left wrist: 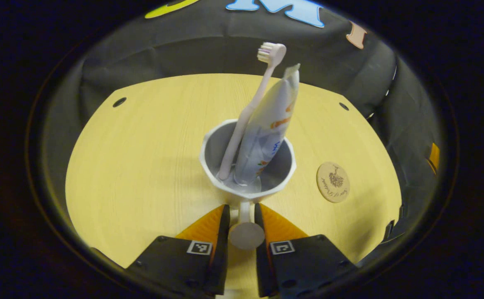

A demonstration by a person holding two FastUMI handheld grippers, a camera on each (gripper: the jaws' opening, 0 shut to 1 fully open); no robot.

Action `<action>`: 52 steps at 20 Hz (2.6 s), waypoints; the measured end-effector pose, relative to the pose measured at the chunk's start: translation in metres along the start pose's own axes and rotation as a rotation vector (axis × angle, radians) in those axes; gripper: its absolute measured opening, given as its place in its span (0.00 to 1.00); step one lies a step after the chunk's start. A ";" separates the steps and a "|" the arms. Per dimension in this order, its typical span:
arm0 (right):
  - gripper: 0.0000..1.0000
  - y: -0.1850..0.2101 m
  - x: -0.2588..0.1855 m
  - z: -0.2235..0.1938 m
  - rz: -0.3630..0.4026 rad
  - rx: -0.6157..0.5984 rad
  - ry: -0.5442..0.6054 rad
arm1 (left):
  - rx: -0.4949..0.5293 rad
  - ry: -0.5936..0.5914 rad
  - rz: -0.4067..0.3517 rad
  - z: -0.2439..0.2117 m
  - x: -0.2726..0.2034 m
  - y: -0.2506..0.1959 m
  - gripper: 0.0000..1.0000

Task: Put the toothbrush and toothpaste on the desktop into the cup, then pick up the cup and place it on the coaster on the desktop.

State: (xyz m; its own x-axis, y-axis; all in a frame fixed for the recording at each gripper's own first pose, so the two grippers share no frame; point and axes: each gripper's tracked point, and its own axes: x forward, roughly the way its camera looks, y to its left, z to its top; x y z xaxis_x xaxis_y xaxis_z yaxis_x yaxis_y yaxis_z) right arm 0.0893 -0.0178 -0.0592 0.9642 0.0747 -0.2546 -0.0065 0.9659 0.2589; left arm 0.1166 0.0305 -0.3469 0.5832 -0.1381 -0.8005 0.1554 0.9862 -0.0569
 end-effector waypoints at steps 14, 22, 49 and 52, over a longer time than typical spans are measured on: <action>0.83 -0.003 -0.012 -0.002 -0.002 0.013 -0.007 | -0.026 -0.048 0.004 0.001 -0.002 -0.010 0.25; 0.83 -0.010 -0.022 0.000 -0.011 0.014 -0.020 | 0.004 -0.080 -0.054 0.015 -0.012 -0.047 0.25; 0.83 -0.099 -0.075 -0.017 -0.169 0.146 -0.036 | 0.159 -0.056 -0.156 0.017 0.007 -0.185 0.25; 0.83 -0.097 -0.074 -0.017 -0.154 0.140 -0.032 | 0.161 -0.038 -0.154 0.010 0.009 -0.190 0.25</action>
State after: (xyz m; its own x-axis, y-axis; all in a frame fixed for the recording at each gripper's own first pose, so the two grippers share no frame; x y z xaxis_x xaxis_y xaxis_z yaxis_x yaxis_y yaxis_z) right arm 0.0140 -0.1130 -0.0814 0.9589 -0.0815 -0.2716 0.1766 0.9212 0.3468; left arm 0.1007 -0.1590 -0.3375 0.5720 -0.2920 -0.7665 0.3683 0.9264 -0.0780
